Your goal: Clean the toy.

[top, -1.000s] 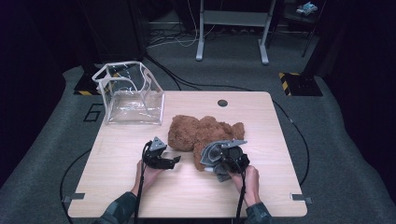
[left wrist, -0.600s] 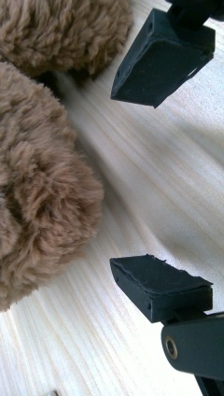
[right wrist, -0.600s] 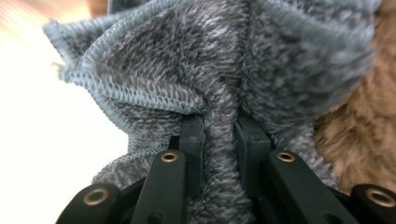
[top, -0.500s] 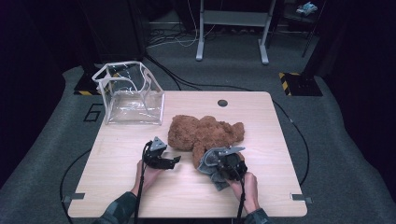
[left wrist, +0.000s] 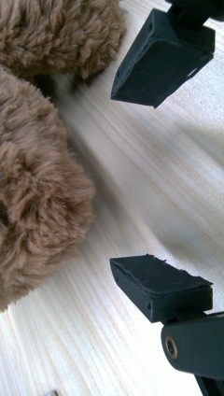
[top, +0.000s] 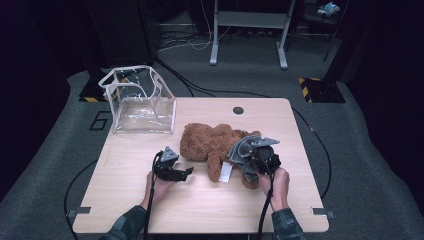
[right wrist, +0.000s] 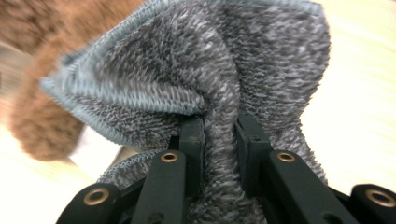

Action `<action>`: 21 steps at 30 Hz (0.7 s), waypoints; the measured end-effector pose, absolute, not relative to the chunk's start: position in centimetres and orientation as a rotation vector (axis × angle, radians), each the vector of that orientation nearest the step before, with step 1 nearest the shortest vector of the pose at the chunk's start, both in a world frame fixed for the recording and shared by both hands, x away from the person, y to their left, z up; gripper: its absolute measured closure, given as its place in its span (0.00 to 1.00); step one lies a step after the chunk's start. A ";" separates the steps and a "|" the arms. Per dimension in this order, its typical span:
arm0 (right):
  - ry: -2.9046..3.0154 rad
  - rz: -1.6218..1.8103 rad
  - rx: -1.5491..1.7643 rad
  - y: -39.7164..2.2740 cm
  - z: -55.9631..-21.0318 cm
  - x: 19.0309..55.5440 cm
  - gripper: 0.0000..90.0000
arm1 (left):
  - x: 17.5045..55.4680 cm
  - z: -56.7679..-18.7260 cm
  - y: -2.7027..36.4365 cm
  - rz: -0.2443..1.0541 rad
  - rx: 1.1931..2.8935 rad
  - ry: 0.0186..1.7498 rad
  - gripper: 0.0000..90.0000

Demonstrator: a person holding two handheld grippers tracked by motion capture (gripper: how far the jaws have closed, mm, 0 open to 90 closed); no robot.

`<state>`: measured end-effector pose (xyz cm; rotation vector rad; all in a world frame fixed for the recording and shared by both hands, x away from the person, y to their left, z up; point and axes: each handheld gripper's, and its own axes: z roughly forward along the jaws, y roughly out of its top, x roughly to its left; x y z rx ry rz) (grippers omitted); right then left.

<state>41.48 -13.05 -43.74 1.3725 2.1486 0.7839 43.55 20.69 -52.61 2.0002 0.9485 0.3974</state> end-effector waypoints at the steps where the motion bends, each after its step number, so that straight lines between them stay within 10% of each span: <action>1: 2.151 0.761 1.380 -13.2 -44.4 41.6 0.84 | 43.6 -52.6 20.7 0.397 1.999 0.948 0.18; 21: 2.127 0.636 1.536 -17.7 -47.8 39.2 0.84 | 43.5 -52.6 20.7 0.405 2.005 0.946 0.18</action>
